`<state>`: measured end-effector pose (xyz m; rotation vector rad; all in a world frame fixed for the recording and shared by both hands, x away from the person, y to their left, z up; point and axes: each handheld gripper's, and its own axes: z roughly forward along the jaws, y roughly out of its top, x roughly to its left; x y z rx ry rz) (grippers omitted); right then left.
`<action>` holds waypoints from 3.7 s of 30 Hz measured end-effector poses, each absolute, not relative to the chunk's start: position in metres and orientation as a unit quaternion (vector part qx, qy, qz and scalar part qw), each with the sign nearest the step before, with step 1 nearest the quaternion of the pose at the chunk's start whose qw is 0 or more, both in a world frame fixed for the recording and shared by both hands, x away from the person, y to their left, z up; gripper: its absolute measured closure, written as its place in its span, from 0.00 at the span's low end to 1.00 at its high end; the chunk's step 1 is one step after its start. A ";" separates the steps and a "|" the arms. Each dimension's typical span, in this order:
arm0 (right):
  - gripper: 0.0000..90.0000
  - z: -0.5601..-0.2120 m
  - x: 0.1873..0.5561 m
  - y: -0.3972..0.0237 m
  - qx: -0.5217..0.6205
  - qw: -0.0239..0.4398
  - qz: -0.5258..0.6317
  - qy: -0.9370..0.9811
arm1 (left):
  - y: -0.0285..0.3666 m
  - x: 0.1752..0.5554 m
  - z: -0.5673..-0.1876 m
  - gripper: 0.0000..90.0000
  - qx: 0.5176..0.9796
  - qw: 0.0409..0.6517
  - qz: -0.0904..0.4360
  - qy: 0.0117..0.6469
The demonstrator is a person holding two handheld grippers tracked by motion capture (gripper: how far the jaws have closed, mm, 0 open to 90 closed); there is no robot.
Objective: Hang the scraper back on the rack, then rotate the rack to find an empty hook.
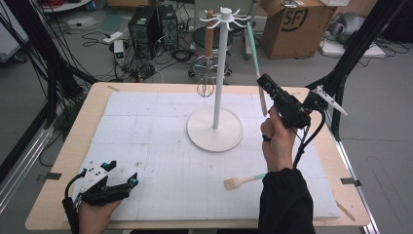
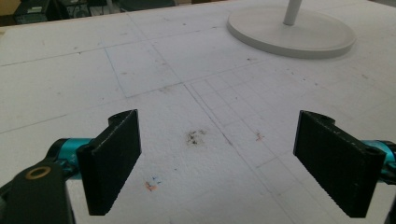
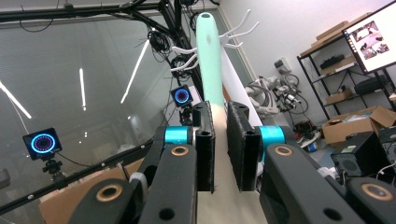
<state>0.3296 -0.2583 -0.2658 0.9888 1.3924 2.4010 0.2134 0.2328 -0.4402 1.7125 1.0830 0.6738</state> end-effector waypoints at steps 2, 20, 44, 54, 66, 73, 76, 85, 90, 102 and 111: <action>0.91 -0.265 0.330 -0.258 0.335 0.099 0.810 0.472 | 0.233 0.213 -0.440 0.17 0.702 0.482 0.277 0.445; 0.91 -0.261 0.336 -0.255 0.346 0.112 0.798 0.481 | 0.234 0.213 -0.440 0.17 0.702 0.482 0.276 0.445; 0.91 -0.269 0.342 -0.240 0.347 0.096 0.790 0.497 | 0.234 0.213 -0.439 0.17 0.702 0.483 0.276 0.445; 0.87 -0.270 0.342 -0.238 0.348 0.090 0.788 0.500 | 0.234 0.213 -0.440 0.18 0.700 0.483 0.276 0.446; 0.60 -0.267 0.331 -0.239 0.351 0.127 0.761 0.531 | 0.233 0.213 -0.439 0.18 0.703 0.482 0.276 0.444; 0.61 -0.270 0.323 -0.243 0.350 0.126 0.757 0.537 | 0.231 0.212 -0.439 0.18 0.703 0.482 0.277 0.443; 0.62 -0.271 0.321 -0.246 0.351 0.127 0.760 0.533 | 0.230 0.212 -0.439 0.18 0.705 0.481 0.277 0.441; 0.64 -0.257 0.326 -0.244 0.345 0.126 0.768 0.524 | 0.231 0.214 -0.440 0.18 0.705 0.480 0.277 0.443; 0.69 -0.242 0.335 -0.238 0.339 0.124 0.773 0.522 | 0.232 0.214 -0.440 0.18 0.704 0.481 0.275 0.444; 1.00 -0.223 0.349 -0.234 0.346 0.133 0.771 0.518 | 0.235 0.215 -0.441 0.18 0.703 0.483 0.271 0.446; 1.00 -0.206 0.361 -0.227 0.345 0.147 0.767 0.520 | 0.235 0.216 -0.442 0.18 0.701 0.484 0.270 0.448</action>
